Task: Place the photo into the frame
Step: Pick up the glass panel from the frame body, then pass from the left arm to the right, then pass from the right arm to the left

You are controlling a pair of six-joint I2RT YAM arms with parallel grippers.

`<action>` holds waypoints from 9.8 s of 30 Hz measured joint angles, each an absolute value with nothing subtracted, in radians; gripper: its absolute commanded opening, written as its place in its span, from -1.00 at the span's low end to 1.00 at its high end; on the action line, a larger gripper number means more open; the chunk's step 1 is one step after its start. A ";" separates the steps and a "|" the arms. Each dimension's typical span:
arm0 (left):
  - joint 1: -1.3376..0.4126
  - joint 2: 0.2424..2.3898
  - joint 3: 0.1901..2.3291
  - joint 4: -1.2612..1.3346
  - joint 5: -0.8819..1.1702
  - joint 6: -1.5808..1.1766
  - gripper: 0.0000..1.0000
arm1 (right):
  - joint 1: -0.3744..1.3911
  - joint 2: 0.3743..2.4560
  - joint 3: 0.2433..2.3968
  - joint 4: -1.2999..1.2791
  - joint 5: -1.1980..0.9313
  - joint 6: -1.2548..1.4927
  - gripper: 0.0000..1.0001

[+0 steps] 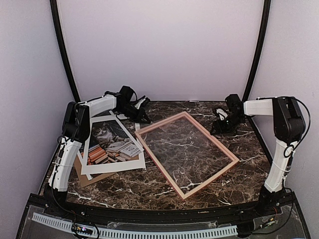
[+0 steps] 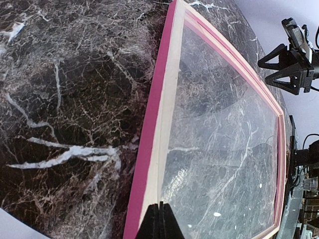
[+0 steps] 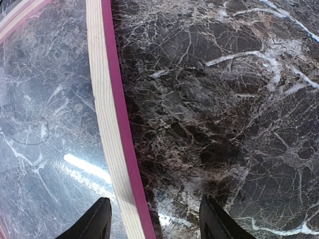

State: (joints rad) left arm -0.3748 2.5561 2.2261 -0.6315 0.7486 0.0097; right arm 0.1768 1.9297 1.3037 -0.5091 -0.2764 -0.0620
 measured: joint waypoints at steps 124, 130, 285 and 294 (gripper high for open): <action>-0.640 1.928 2.087 -0.659 0.796 -0.096 -1.00 | 0.174 1.568 0.908 -0.306 -0.283 0.174 0.34; -0.650 1.875 2.071 -0.633 0.808 -0.105 -1.00 | 0.174 1.444 0.865 -0.287 -0.313 0.166 0.45; -0.361 1.610 1.003 0.228 0.791 -0.385 0.98 | 0.337 1.542 1.168 0.020 -1.018 0.356 -1.00; -0.398 1.710 1.007 0.377 0.884 -0.507 0.98 | 0.336 1.510 1.181 0.064 -1.038 0.442 -1.00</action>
